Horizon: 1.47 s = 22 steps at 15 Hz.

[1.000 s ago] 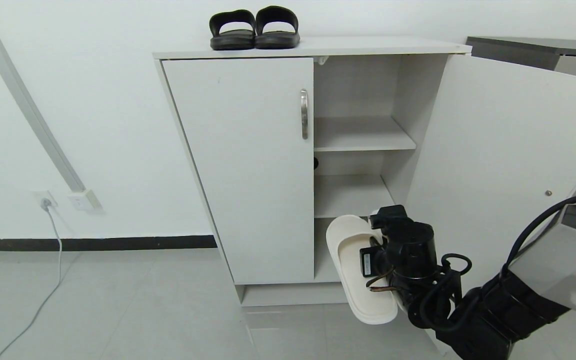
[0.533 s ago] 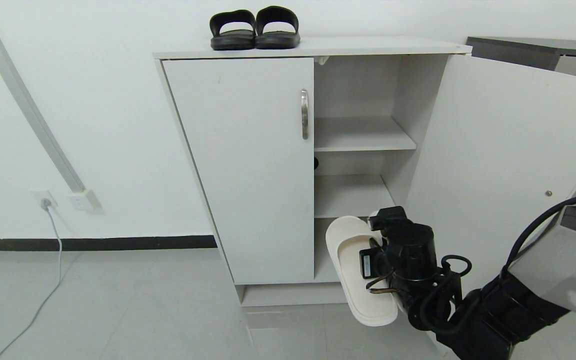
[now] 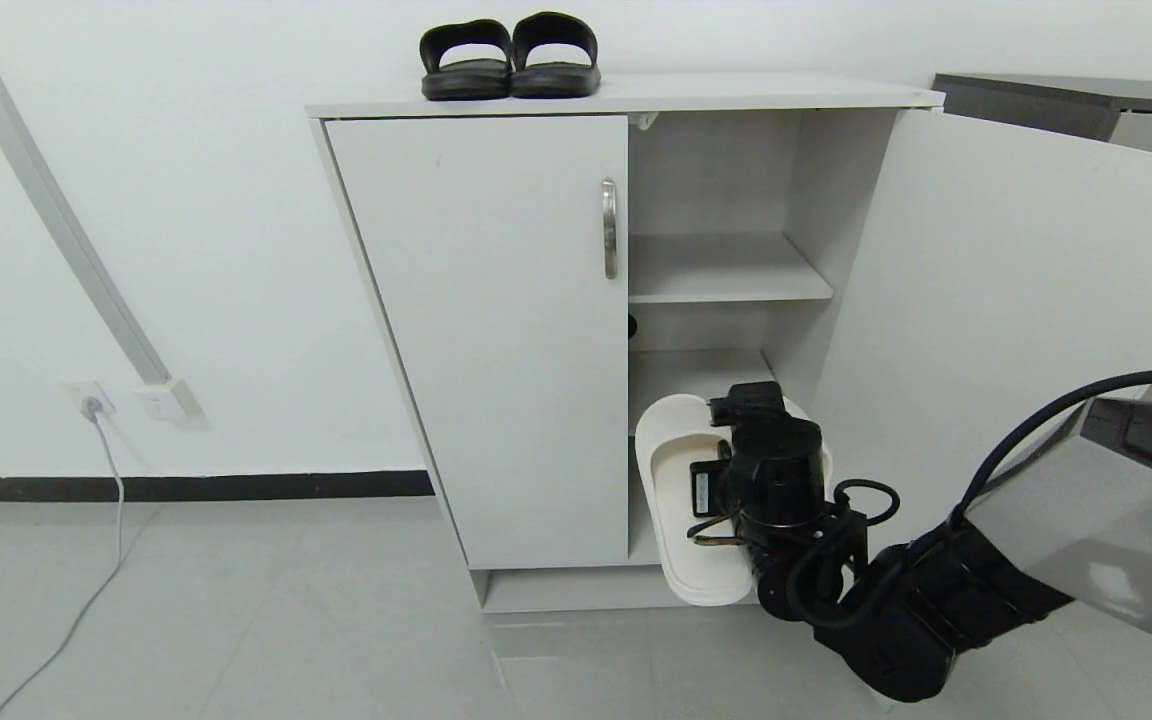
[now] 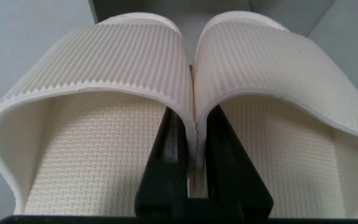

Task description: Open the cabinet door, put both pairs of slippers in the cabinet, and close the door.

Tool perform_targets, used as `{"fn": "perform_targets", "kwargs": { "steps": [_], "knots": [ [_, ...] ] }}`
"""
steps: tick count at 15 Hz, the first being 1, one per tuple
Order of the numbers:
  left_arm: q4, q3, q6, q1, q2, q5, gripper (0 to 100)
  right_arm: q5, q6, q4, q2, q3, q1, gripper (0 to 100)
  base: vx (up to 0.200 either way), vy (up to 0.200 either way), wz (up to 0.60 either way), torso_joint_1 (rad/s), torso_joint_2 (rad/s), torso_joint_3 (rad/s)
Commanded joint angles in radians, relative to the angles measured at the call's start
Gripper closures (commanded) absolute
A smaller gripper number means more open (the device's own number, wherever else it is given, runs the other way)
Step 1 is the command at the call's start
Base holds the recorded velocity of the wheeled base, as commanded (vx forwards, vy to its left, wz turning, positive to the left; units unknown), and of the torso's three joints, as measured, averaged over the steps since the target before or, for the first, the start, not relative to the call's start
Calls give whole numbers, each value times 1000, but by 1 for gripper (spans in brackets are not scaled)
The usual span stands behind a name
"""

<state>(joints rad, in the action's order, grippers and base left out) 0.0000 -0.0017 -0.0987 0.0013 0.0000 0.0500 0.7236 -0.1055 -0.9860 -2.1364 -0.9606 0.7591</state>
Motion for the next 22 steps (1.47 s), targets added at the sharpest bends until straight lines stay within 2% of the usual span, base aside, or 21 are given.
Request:
{"fn": "perform_targets", "kwargs": {
  "steps": [1,3,8,15,17,19,22],
  "knots": [
    [0,0,-1,0,2,1,100,0,-2,1,-23,-23,6,100,0,0,0,0,0,0],
    [0,0,-1,0,2,1,100,0,-3,1,-27,-23,8,100,0,0,0,0,0,0],
    [0,0,-1,0,2,2,100,14,-6,-2,-33,-20,32,100,0,-200,0,2,4,1],
    [0,0,-1,0,2,1,100,57,-6,-5,-43,-17,-9,100,0,0,0,0,0,0],
    [0,0,1,0,2,-1,100,37,-8,-28,-48,3,-35,100,0,0,0,0,0,0],
    [0,0,1,0,2,1,100,-30,1,-74,-56,25,-34,100,0,0,0,0,0,0],
    [0,0,1,0,2,1,100,-36,9,-76,-69,10,-35,100,0,0,0,0,0,0]
  ]
}}
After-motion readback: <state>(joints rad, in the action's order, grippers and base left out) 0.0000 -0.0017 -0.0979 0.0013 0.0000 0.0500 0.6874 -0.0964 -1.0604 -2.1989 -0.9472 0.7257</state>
